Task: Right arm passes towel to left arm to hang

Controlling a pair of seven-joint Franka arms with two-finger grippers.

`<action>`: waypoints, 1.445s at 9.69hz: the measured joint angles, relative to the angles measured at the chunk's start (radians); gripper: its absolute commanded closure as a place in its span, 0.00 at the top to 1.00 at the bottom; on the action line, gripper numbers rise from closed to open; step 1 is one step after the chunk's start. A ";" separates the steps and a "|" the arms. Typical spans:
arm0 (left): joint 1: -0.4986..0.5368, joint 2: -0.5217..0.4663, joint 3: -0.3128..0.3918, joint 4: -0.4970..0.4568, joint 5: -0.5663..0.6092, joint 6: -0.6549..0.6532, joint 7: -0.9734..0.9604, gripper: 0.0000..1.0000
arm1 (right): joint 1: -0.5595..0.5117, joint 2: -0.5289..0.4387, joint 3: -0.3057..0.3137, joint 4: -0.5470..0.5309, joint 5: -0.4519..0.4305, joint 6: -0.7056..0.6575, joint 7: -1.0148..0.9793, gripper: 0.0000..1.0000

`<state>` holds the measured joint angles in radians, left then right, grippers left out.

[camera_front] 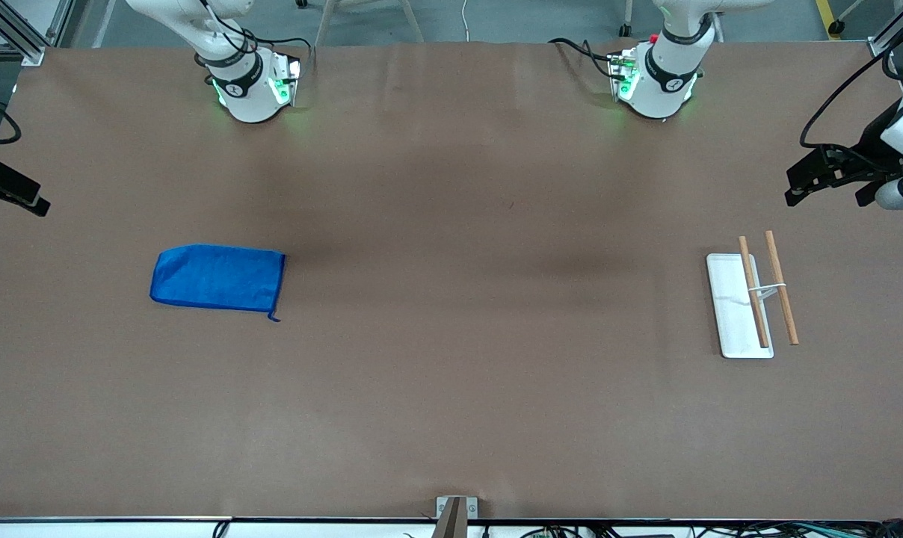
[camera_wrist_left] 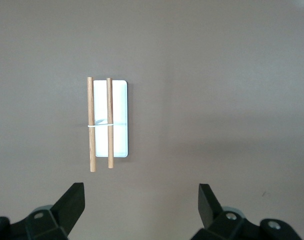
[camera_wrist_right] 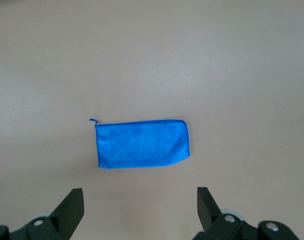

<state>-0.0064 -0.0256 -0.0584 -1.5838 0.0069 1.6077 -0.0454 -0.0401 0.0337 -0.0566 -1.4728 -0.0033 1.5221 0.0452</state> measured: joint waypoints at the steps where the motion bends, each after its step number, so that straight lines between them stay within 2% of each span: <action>1: 0.000 0.000 0.000 -0.001 0.000 0.000 0.000 1.00 | 0.000 0.000 0.000 0.000 0.000 0.000 0.000 1.00; 9: 0.000 0.001 0.000 -0.009 0.000 0.000 0.000 1.00 | 0.025 0.002 0.004 -0.024 0.000 -0.010 0.000 1.00; 11: 0.000 0.001 0.000 -0.010 0.000 0.000 0.000 1.00 | 0.038 0.011 0.004 -0.137 0.000 0.070 0.000 1.00; 14: 0.001 0.002 0.001 -0.011 0.000 0.001 0.000 1.00 | 0.040 0.029 0.004 -0.425 -0.002 0.336 -0.001 1.00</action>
<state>-0.0055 -0.0241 -0.0578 -1.5946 0.0065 1.6083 -0.0454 -0.0001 0.0632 -0.0524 -1.8975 -0.0049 1.8586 0.0441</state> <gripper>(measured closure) 0.000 0.000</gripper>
